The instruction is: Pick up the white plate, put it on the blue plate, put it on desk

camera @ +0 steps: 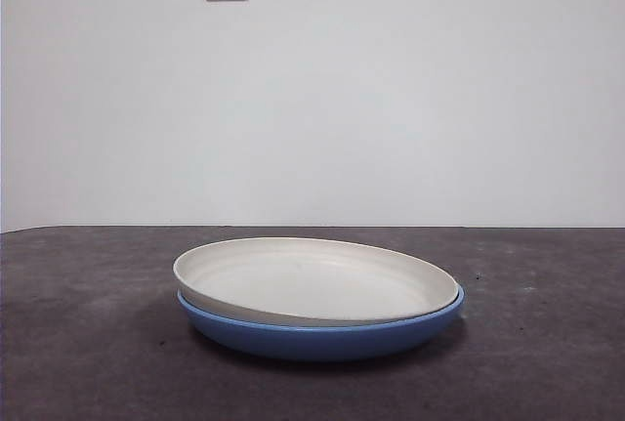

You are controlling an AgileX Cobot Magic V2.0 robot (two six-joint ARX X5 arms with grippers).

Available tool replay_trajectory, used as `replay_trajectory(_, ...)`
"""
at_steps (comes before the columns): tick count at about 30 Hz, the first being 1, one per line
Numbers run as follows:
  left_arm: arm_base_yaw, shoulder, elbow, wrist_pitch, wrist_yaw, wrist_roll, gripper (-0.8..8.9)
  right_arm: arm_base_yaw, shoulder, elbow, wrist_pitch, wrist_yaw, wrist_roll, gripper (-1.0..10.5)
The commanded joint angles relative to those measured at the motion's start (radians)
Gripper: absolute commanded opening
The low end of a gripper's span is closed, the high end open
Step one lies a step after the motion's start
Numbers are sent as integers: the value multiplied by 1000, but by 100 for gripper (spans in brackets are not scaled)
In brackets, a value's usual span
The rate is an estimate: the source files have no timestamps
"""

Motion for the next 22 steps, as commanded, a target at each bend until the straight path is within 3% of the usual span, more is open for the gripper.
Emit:
replay_trajectory(1, 47, -29, -152, 252, 2, 19, 17, 6, 2, 18, -35, 0, -9, 20)
replay_trajectory(7, 106, -158, -502, 777, 1, 47, 17, 6, 2, 18, -35, 0, -9, 20)
replay_trajectory(11, 132, -280, -718, 1020, -3, 115, 17, 6, 2, 18, -35, 0, -9, 20)
replay_trajectory(14, 140, -357, -843, 1118, -100, 106, 17, 6, 2, 18, -35, 0, -9, 19)
replay_trajectory(17, 140, -407, -913, 1125, -215, 95, 17, 6, 2, 18, -35, 0, -9, 19)
replay_trajectory(22, 140, -452, -969, 1122, -287, 95, 17, 6, 2, 18, -35, 0, -9, 20)
